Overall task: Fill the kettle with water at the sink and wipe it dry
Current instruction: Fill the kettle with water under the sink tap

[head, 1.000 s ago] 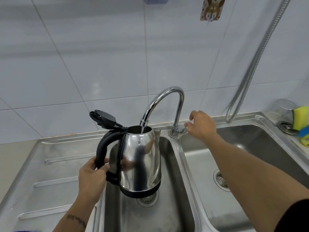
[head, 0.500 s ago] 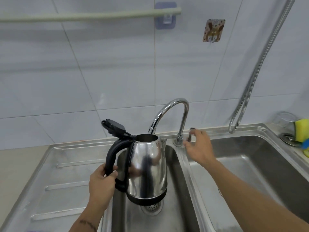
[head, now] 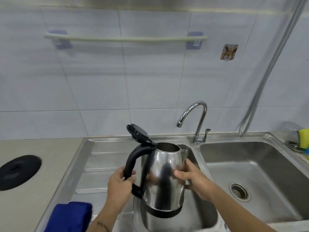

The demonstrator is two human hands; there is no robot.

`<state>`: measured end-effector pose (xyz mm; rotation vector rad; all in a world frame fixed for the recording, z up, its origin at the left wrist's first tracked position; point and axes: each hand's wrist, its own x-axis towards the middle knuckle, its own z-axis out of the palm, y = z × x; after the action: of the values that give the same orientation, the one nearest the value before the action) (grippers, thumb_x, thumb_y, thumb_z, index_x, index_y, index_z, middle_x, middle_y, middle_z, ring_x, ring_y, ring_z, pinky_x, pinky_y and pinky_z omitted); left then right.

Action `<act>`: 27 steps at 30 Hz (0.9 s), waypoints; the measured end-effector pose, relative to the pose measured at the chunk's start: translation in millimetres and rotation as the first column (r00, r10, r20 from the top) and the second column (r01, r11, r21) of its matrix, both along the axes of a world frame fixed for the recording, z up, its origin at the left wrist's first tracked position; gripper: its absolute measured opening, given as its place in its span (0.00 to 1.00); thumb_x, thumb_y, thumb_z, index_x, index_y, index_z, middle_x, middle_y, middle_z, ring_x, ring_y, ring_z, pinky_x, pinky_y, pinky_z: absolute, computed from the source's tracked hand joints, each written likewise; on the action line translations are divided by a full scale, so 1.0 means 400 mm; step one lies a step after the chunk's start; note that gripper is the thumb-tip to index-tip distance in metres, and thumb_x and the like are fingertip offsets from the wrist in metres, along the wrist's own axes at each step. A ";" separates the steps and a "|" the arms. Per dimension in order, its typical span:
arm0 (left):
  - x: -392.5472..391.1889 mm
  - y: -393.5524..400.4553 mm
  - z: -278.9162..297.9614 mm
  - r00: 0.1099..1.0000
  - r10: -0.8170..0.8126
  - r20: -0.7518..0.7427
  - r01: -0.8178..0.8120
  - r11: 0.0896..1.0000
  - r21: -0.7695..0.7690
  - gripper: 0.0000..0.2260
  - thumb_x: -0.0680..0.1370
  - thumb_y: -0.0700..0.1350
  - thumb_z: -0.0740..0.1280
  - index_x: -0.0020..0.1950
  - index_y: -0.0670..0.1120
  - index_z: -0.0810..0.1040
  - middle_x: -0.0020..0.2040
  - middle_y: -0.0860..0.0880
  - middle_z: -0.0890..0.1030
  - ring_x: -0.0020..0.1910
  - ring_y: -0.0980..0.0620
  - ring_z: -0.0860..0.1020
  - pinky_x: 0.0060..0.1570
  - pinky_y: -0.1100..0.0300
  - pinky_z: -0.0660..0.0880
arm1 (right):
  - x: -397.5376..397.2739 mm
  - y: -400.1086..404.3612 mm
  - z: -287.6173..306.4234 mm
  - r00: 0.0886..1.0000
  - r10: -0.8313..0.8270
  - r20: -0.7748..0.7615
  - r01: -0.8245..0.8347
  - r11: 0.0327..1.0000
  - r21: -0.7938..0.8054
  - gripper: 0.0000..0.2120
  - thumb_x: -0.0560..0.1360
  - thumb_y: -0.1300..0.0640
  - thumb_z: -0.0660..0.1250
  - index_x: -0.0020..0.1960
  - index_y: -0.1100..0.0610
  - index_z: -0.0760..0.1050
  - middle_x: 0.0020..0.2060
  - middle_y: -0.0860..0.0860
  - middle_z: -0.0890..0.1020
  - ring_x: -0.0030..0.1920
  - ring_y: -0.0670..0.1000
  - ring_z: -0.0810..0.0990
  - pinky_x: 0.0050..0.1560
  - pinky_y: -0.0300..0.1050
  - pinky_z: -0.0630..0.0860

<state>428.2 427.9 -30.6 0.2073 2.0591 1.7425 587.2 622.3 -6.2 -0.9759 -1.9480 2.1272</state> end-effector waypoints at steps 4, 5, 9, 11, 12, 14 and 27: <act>-0.029 -0.074 0.041 0.991 -0.130 -0.014 0.130 0.991 0.012 0.13 0.74 0.33 0.71 0.50 0.50 0.83 0.46 0.53 0.86 0.51 0.50 0.82 0.57 0.49 0.78 | 0.011 -0.064 0.010 0.997 -0.051 -0.065 0.054 0.998 0.046 0.36 0.58 0.46 0.81 0.64 0.48 0.75 0.56 0.53 0.84 0.56 0.55 0.85 0.61 0.58 0.77; -0.036 -0.089 0.052 0.987 -0.160 -0.027 0.160 0.987 0.024 0.14 0.74 0.32 0.71 0.51 0.50 0.83 0.46 0.54 0.86 0.51 0.51 0.82 0.56 0.50 0.78 | 0.012 -0.079 0.012 0.994 -0.071 -0.086 0.076 0.996 0.048 0.36 0.57 0.46 0.81 0.64 0.48 0.76 0.56 0.53 0.85 0.56 0.56 0.85 0.61 0.58 0.77; -0.058 -0.148 0.089 0.972 -0.229 -0.057 0.231 0.971 0.051 0.14 0.73 0.32 0.71 0.51 0.50 0.84 0.47 0.53 0.86 0.49 0.52 0.82 0.49 0.55 0.77 | 0.013 -0.145 0.037 0.979 -0.137 -0.148 0.147 0.987 0.060 0.27 0.62 0.52 0.79 0.59 0.51 0.77 0.49 0.52 0.85 0.50 0.54 0.86 0.53 0.52 0.76; -0.064 -0.183 0.101 0.970 -0.237 -0.049 0.240 0.968 0.077 0.14 0.73 0.31 0.71 0.51 0.50 0.84 0.48 0.52 0.86 0.47 0.51 0.82 0.45 0.57 0.76 | 0.010 -0.187 0.053 0.974 -0.155 -0.167 0.168 0.984 0.063 0.25 0.62 0.54 0.78 0.58 0.52 0.77 0.47 0.51 0.84 0.48 0.53 0.86 0.50 0.50 0.76; -0.068 -0.202 0.108 0.970 -0.238 -0.048 0.242 0.966 0.095 0.15 0.73 0.31 0.71 0.51 0.50 0.84 0.48 0.51 0.86 0.48 0.51 0.82 0.44 0.58 0.77 | 0.008 -0.206 0.063 0.972 -0.156 -0.178 0.171 0.983 0.072 0.27 0.61 0.54 0.78 0.59 0.53 0.77 0.48 0.52 0.85 0.49 0.54 0.86 0.50 0.49 0.76; -0.073 -0.240 0.121 0.972 -0.229 -0.048 0.234 0.964 0.124 0.15 0.73 0.31 0.71 0.52 0.50 0.83 0.48 0.51 0.86 0.49 0.50 0.83 0.44 0.58 0.78 | 0.002 -0.242 0.082 0.970 -0.146 -0.194 0.168 0.981 0.099 0.31 0.61 0.53 0.79 0.63 0.52 0.77 0.51 0.53 0.85 0.53 0.57 0.86 0.50 0.48 0.77; -0.075 -0.590 0.167 0.996 -0.085 -0.001 0.084 0.985 0.152 0.14 0.77 0.30 0.67 0.53 0.48 0.83 0.51 0.50 0.86 0.55 0.43 0.82 0.57 0.43 0.79 | -0.089 -0.532 0.144 0.955 -0.012 -0.298 0.049 0.992 0.116 0.29 0.59 0.59 0.77 0.60 0.54 0.78 0.50 0.53 0.83 0.50 0.54 0.84 0.44 0.41 0.82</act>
<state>398.4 192.0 36.3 0.3307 1.8863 1.8459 551.6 409.4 51.5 -0.6186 -1.8740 1.9755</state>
